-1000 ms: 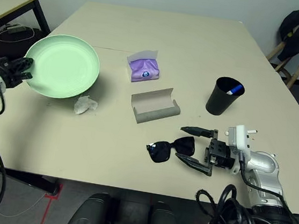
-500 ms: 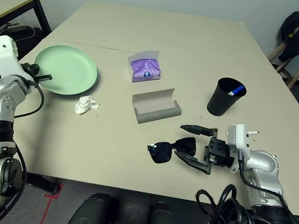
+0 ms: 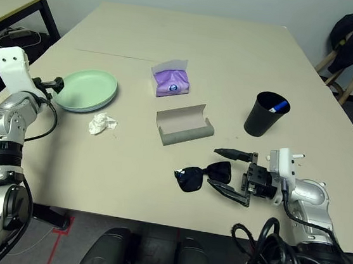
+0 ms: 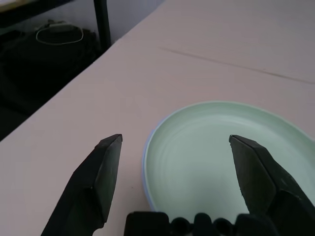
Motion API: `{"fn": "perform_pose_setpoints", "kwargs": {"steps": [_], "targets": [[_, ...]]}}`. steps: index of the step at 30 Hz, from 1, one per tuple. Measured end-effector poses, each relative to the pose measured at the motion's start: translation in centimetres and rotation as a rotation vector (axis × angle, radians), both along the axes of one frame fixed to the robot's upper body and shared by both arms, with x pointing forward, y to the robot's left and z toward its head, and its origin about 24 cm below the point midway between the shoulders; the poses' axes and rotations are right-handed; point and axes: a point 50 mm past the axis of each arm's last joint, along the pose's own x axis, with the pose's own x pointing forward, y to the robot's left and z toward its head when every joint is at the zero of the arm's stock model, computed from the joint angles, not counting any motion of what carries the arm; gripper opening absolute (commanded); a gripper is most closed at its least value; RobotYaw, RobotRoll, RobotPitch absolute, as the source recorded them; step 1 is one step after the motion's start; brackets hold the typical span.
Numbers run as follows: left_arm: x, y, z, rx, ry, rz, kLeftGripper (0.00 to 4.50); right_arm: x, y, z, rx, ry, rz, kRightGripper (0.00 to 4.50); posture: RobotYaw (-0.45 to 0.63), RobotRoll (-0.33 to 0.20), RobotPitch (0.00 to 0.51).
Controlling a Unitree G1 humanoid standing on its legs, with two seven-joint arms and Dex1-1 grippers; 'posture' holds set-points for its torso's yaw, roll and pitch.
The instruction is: Organize and tidy the items on the table.
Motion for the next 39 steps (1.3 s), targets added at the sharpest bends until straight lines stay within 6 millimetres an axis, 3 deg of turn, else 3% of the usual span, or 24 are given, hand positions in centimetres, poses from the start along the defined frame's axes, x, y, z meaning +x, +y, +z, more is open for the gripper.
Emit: {"fn": "perform_pose_setpoints", "kwargs": {"steps": [9, 16, 29, 34, 39], "targets": [[-2.7, -1.3, -0.6, 0.005, 0.005, -0.150, 4.45, -0.2, -0.2, -0.3, 0.015, 0.012, -0.041, 4.50, 0.08, 0.000, 0.062], [-4.5, -3.7, -1.4, 0.010, 0.063, -0.292, 4.45, -0.2, -0.3, -0.3, 0.023, 0.011, -0.064, 4.50, 0.08, 0.000, 0.067], [-4.1, -4.9, -2.0, 0.108, 0.086, -0.386, 4.45, -1.3, -0.2, -0.6, 0.040, 0.016, -0.139, 4.50, 0.06, 0.000, 0.069], [-5.1, -5.7, -4.3, 0.106, 0.167, -0.468, 4.45, -1.9, -0.1, -1.0, 0.050, 0.031, -0.163, 4.50, 0.05, 0.000, 0.070], [-6.6, -6.7, -5.1, 0.110, 0.197, -0.564, 4.45, -2.0, -0.3, -1.0, 0.049, 0.019, -0.170, 4.50, 0.05, 0.000, 0.071]]}}
